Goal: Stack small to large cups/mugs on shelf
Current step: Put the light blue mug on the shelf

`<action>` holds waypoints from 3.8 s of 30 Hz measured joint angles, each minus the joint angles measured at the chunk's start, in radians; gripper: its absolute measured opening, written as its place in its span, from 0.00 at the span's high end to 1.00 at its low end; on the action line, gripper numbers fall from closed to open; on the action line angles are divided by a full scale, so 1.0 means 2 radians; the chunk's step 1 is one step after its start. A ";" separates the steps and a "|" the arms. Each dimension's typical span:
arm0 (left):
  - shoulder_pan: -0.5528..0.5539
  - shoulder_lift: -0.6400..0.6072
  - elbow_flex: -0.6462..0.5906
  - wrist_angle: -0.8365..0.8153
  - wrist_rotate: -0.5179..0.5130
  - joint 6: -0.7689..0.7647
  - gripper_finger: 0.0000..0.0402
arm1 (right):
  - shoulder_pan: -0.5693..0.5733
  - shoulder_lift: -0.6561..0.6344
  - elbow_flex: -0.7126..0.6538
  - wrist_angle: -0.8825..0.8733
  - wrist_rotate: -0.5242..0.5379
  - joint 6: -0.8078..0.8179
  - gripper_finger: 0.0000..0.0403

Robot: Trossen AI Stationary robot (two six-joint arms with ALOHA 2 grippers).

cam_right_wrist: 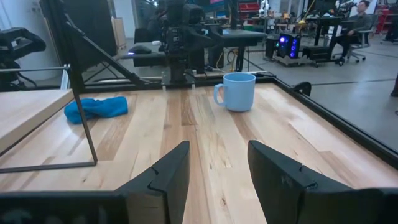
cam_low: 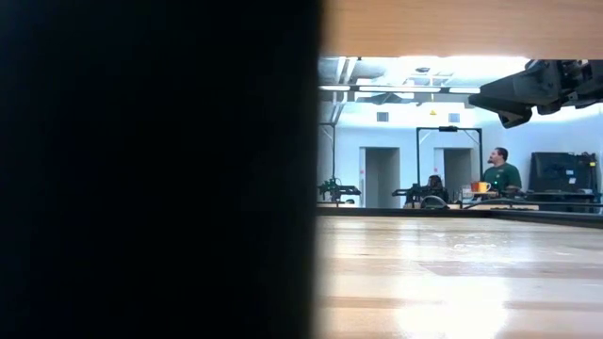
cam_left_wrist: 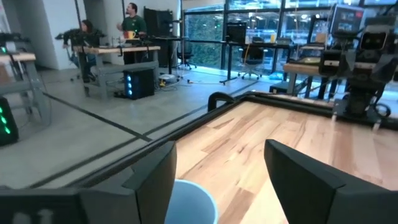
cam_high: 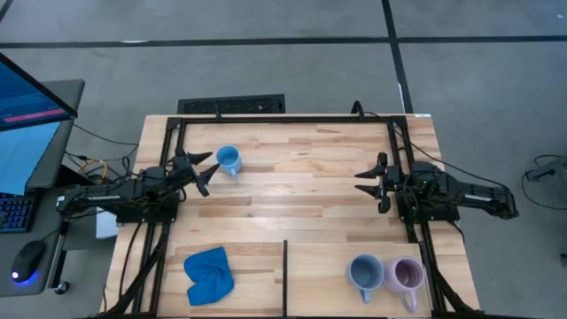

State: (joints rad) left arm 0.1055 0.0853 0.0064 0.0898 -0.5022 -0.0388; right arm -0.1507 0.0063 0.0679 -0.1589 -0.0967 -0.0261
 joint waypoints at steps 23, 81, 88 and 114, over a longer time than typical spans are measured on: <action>0.000 0.020 0.083 -0.092 -0.034 -0.101 0.46 | 0.000 0.000 0.000 0.000 0.000 -0.005 0.55; 0.241 0.692 0.458 -0.401 0.106 -0.051 0.47 | 0.000 0.000 0.000 0.000 0.000 0.001 0.55; 0.246 0.700 0.458 -0.401 0.110 -0.036 0.53 | 0.000 0.000 0.000 0.000 0.000 0.001 0.55; 0.246 0.700 0.458 -0.393 0.114 -0.026 0.90 | 0.000 0.000 0.000 0.000 0.000 -0.002 0.55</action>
State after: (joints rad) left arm 0.5972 1.4853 0.9226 -0.6971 -0.2745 -0.0900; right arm -0.1509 0.0067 0.0677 -0.1593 -0.0963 -0.0301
